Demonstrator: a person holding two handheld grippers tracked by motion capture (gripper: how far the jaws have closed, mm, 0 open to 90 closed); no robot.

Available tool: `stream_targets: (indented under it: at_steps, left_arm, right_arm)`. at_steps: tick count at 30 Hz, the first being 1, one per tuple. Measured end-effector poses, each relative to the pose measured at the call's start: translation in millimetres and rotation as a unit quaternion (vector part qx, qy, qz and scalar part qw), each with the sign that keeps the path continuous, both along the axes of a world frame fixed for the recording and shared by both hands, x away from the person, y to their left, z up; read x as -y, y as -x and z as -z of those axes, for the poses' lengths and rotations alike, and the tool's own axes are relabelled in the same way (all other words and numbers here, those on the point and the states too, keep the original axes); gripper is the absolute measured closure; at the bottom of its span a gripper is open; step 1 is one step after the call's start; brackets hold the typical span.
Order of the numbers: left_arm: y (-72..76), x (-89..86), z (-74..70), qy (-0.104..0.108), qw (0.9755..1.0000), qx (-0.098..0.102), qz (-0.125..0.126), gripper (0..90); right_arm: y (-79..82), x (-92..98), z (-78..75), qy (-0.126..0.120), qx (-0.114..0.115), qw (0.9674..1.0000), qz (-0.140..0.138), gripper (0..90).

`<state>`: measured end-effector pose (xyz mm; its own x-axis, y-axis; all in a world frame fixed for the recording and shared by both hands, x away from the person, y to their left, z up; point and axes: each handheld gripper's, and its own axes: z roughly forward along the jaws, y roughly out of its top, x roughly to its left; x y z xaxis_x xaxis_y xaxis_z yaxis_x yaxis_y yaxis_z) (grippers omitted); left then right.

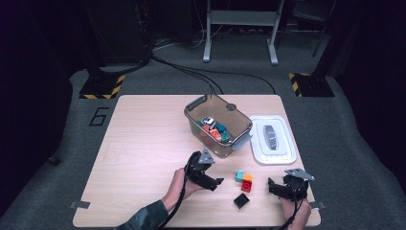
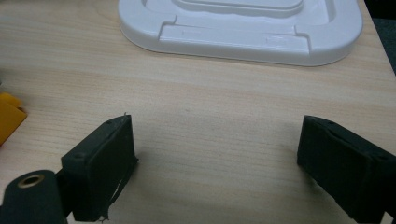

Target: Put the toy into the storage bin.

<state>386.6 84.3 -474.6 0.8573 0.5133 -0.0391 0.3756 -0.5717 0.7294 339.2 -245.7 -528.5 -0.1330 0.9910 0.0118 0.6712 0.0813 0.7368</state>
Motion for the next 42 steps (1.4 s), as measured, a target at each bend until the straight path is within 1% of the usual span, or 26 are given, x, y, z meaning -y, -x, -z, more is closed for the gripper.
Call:
stream_targets:
  at_steps: [2, 5, 7, 13, 16, 17, 20, 22, 25, 27, 28, 29, 31, 32, 34, 35, 38, 39, 40, 41, 42]
  left_arm:
    - [3.5, 6.2, 2.8, -0.005, 1.0, 0.001, 0.007, 10.5]
    - [9.1, 15.4, 7.4, -0.003, 0.9999, -0.006, 0.015, 10.1]
    - [13.8, 22.3, 10.8, -0.007, 0.9997, -0.008, 0.021, 9.6]
    - [25.4, 40.3, 19.1, -0.004, 0.9992, -0.017, 0.036, 7.3]
    - [30.6, 48.1, 22.1, -0.006, 0.9985, -0.022, 0.049, 6.2]
    - [32.8, 51.1, 23.3, -0.007, 0.9982, -0.022, 0.055, 6.0]
    - [38.7, 57.7, 25.9, -0.011, 0.9977, -0.023, 0.063, 5.5]
    - [42.9, 61.9, 28.5, -0.007, 0.9974, -0.025, 0.068, 5.9]
    - [48.9, 67.9, 31.1, -0.014, 0.9965, -0.024, 0.079, 8.0]
    - [52.1, 70.5, 32.3, -0.019, 0.9958, -0.019, 0.087, 13.5]
    - [53.5, 71.9, 33.1, -0.023, 0.9955, -0.018, 0.09, 15.2]
    - [54.6, 73.2, 34.3, -0.023, 0.9954, -0.016, 0.092, 16.5]
    - [55.7, 75.1, 35.5, -0.03, 0.9948, -0.015, 0.097, 24.3]
    - [55.7, 75.4, 35.9, -0.032, 0.9943, -0.014, 0.1, 29.9]
    - [56.0, 75.3, 36.1, -0.031, 0.994, -0.017, 0.104, 34.2]
    - [56.4, 75.3, 36.6, -0.03, 0.9943, -0.014, 0.102, 37.9]
    - [57.0, 74.2, 36.1, -0.03, 0.9935, -0.012, 0.109, 48.6]
    - [57.1, 73.9, 36.5, -0.029, 0.9936, -0.013, 0.108, 53.0]
    - [56.6, 73.4, 36.3, -0.033, 0.9933, -0.012, 0.11, 54.9]
    - [56.0, 72.1, 36.8, -0.031, 0.9932, -0.011, 0.112, 57.5]
    - [55.7, 71.3, 36.6, -0.032, 0.9932, -0.011, 0.112, 58.2]
  right_arm:
    - [0.1, -0.1, 0.0, -0.001, 0.0, 1.0, 0.001, 10.4]
    - [0.1, -0.1, 0.0, -0.001, 0.0, 1.0, 0.001, 10.4]
    - [0.1, -0.1, -0.1, -0.001, 0.0, 1.0, 0.001, 10.4]
    - [0.1, -0.1, -0.1, -0.001, 0.0, 1.0, 0.001, 10.4]
    - [0.1, -0.1, -0.1, -0.001, 0.0, 1.0, 0.001, 10.4]
    - [0.1, -0.1, -0.1, -0.001, 0.0, 1.0, 0.001, 10.4]
    - [0.1, -0.1, -0.1, -0.001, 0.0, 1.0, 0.001, 10.4]
    - [0.1, -0.1, -0.1, -0.001, 0.0, 1.0, 0.001, 10.4]
    - [0.1, -0.1, 0.0, -0.001, 0.0, 1.0, 0.001, 10.4]
    - [0.1, -0.1, -0.1, -0.001, 0.0, 1.0, 0.001, 10.4]
    - [0.2, -0.1, -0.1, -0.001, 0.0, 1.0, 0.001, 10.4]
    - [0.1, -0.1, -0.1, -0.001, 0.0, 1.0, 0.001, 10.4]
    - [0.1, -0.1, -0.1, -0.001, 0.0, 1.0, 0.001, 10.4]
    - [0.2, -0.1, -0.1, -0.001, 0.0, 1.0, 0.001, 10.4]
    - [0.2, -0.1, -0.1, -0.001, 0.0, 1.0, 0.001, 10.4]
    - [0.2, -0.1, -0.1, -0.001, 0.0, 1.0, 0.001, 10.4]
    - [0.2, -0.1, -0.1, -0.001, 0.0, 1.0, 0.001, 10.5]
    - [0.2, -0.1, -0.1, -0.001, 0.0, 1.0, 0.001, 10.4]
    - [0.2, -0.1, -0.1, -0.001, 0.0, 1.0, 0.001, 10.4]
    - [0.2, -0.1, -0.1, -0.001, 0.0, 1.0, 0.001, 10.4]
    - [0.2, -0.1, -0.1, -0.001, 0.0, 1.0, 0.001, 10.4]
